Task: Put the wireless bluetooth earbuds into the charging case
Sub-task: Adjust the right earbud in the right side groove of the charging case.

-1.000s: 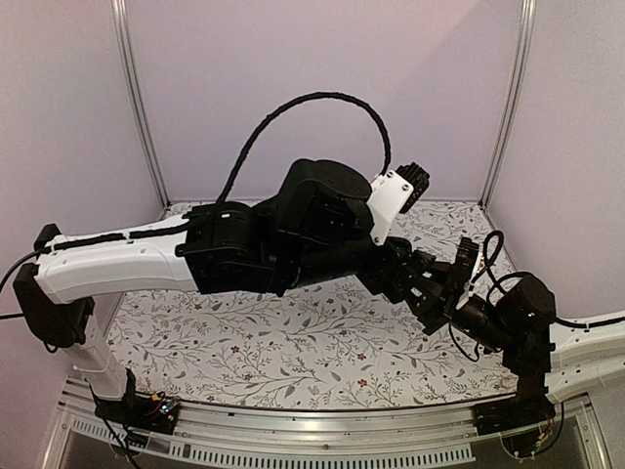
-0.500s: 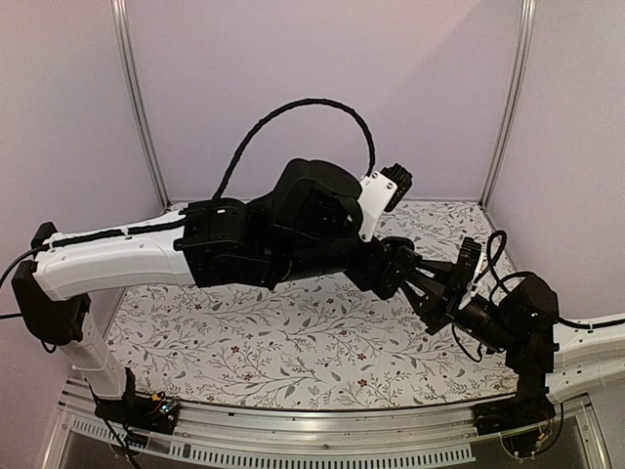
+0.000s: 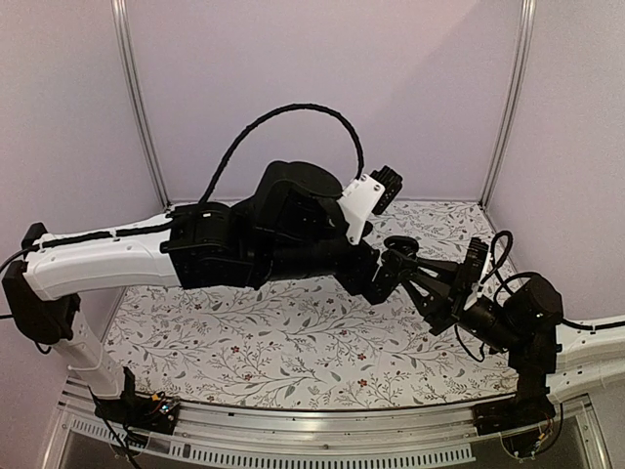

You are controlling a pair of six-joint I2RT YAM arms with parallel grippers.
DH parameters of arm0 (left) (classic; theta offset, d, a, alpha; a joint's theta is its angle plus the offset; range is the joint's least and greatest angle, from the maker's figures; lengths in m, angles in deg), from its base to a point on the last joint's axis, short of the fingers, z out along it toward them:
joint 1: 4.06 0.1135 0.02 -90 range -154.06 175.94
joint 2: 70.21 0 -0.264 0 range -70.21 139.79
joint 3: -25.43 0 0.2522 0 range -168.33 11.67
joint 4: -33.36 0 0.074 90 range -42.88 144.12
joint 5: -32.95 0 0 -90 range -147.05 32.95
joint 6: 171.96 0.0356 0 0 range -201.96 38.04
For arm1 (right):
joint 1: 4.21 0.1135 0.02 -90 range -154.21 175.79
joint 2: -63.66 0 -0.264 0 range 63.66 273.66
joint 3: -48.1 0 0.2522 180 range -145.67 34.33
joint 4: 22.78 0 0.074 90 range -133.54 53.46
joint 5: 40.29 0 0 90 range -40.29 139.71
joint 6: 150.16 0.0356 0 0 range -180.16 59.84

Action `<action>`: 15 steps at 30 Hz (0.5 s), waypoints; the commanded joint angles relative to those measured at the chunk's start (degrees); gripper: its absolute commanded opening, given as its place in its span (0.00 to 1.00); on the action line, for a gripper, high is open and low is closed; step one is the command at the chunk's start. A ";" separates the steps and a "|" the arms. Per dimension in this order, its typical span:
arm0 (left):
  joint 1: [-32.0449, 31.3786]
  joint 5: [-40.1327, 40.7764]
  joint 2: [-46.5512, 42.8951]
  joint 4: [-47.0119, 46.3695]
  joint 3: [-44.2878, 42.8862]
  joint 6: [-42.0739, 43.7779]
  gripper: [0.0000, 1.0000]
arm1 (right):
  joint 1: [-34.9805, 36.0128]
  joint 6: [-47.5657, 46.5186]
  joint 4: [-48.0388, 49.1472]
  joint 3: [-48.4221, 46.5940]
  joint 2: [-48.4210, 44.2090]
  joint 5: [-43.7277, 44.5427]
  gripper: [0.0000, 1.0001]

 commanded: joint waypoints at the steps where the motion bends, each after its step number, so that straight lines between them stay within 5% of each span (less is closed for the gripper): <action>1: 2.71 -2.13 -2.93 0.08 2.05 -0.85 1.00 | 0.32 0.14 5.12 0.84 -2.20 -0.93 0.00; 15: 3.99 -7.60 -6.19 -3.57 6.69 0.43 1.00 | 0.31 0.41 6.11 1.96 -3.22 -3.24 0.00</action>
